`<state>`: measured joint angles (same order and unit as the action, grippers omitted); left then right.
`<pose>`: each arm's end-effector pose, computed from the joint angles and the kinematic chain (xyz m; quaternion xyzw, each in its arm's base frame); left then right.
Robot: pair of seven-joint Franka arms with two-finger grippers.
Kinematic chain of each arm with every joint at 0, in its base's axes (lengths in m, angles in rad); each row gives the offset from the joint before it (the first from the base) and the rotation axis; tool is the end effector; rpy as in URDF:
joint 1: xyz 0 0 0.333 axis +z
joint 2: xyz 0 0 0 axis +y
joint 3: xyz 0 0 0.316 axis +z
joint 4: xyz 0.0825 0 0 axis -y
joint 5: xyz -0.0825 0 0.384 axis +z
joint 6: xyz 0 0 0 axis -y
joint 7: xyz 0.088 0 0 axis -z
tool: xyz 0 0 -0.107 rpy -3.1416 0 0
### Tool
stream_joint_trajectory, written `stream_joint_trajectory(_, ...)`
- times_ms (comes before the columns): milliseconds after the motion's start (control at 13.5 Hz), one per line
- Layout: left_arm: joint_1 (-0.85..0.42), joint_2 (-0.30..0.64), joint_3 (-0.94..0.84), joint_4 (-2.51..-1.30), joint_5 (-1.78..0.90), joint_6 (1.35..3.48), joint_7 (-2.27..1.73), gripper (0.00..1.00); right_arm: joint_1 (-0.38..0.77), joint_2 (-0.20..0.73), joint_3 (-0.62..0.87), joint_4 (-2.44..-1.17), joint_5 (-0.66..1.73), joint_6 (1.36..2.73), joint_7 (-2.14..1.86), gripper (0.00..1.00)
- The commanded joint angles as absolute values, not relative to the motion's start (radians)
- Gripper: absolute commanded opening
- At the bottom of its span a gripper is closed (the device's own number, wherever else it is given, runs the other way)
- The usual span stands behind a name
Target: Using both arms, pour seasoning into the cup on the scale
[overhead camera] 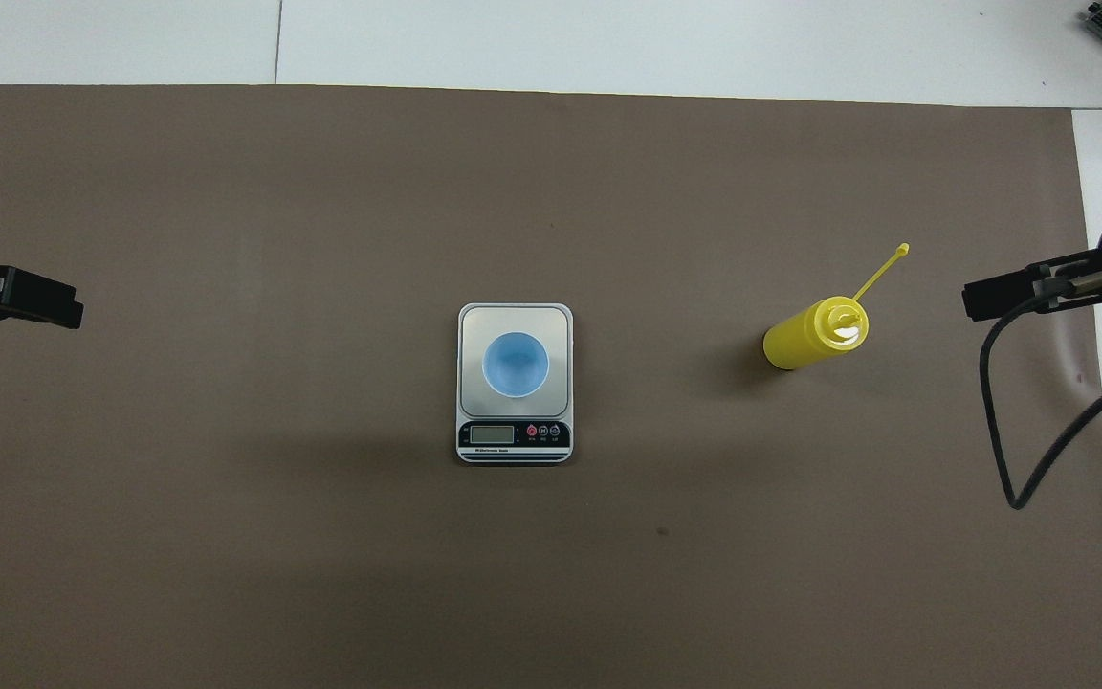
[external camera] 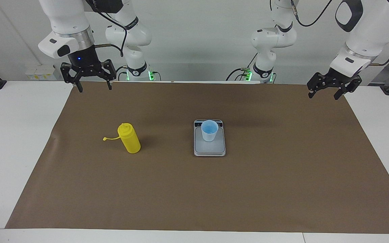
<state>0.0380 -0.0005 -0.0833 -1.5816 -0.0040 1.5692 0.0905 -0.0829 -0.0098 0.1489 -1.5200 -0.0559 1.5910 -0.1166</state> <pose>0.5533 -0.0255 0.6195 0.9977 -0.0678 -0.0059 0.0021 0.5532 0.0311 0.6560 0.9947 0.0905 0.0396 0.0297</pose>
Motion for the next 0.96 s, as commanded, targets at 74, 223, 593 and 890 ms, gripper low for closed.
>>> stream_joint_trajectory(74, 0.038, -0.035, -0.081, -1.621, 0.014, 1.575, 0.094, 1.00, -0.097, -0.053, 0.150, -1.517, -0.037, 1.496, -0.133, 1.00)
stream_joint_trajectory(223, 0.038, -0.035, -0.081, -1.621, 0.014, 1.575, 0.092, 1.00, -0.101, -0.127, 0.135, -1.532, 0.020, 1.471, -0.141, 1.00)
stream_joint_trajectory(593, 0.038, -0.035, -0.081, -1.621, 0.014, 1.575, 0.094, 1.00, -0.112, -0.141, 0.112, -1.535, 0.020, 1.462, -0.134, 1.00)
stream_joint_trajectory(890, 0.038, -0.035, -0.081, -1.621, 0.014, 1.575, 0.094, 1.00, -0.103, -0.111, 0.098, -1.559, 0.009, 1.558, -0.007, 1.00)
